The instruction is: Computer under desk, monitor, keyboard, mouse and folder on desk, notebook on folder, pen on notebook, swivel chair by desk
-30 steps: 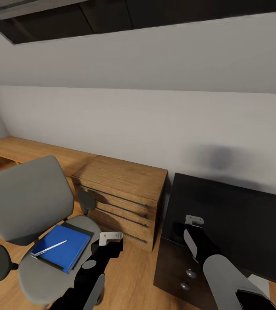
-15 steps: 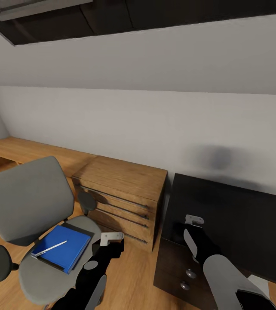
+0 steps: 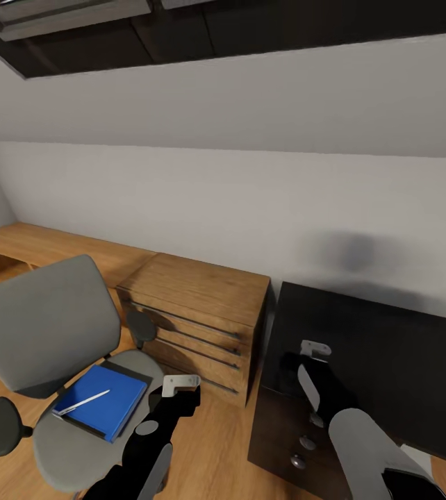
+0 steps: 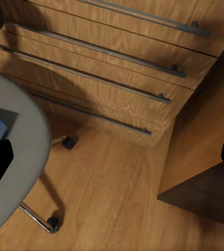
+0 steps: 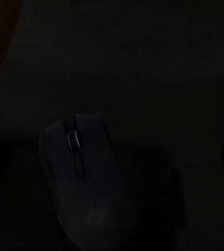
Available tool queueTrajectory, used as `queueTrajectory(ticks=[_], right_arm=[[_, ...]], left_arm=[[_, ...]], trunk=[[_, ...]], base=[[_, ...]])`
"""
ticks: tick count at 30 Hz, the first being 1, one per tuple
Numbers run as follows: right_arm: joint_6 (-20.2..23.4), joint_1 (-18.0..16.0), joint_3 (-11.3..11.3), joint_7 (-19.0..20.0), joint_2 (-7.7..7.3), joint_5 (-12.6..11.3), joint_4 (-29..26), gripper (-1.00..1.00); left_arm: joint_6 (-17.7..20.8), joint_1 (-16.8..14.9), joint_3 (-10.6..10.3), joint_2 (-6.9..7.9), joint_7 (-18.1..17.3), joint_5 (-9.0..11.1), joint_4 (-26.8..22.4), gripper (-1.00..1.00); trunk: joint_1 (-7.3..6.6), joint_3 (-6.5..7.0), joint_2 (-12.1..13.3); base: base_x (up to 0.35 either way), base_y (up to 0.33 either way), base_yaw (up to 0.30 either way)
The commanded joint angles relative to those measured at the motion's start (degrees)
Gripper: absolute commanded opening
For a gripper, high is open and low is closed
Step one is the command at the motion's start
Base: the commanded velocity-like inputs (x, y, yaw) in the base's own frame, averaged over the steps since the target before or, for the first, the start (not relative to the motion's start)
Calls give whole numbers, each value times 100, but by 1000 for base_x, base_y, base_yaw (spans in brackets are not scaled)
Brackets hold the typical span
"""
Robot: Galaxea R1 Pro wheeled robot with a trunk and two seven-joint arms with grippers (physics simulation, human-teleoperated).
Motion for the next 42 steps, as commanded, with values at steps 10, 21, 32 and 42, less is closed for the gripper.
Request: queueTrajectory(ticks=[10, 21, 32, 42], right_arm=[[94, 79, -45, -16, 133, -45, -1289, 100], [102, 327, -29, -16, 171, -56, -1811, 100], [109, 340, -35, -16, 203, -63, -1987, 100], [94, 340, -51, -29, 208, -72, -2039, 100]], left_arm=[[14, -5, -9, 7, 55, 60, -7, 100], [13, -5, -9, 8, 55, 60, -7, 100], [11, -5, -9, 8, 55, 60, -7, 100], [-2, 84, -58, 1, 55, 52, -129, 100]], trunk=[[1, -7, -5], [1, -7, -5], [1, -7, -5], [1, -7, -5]], base=[[0, 0, 0], [0, 0, 0], [0, 0, 0], [0, 0, -23]])
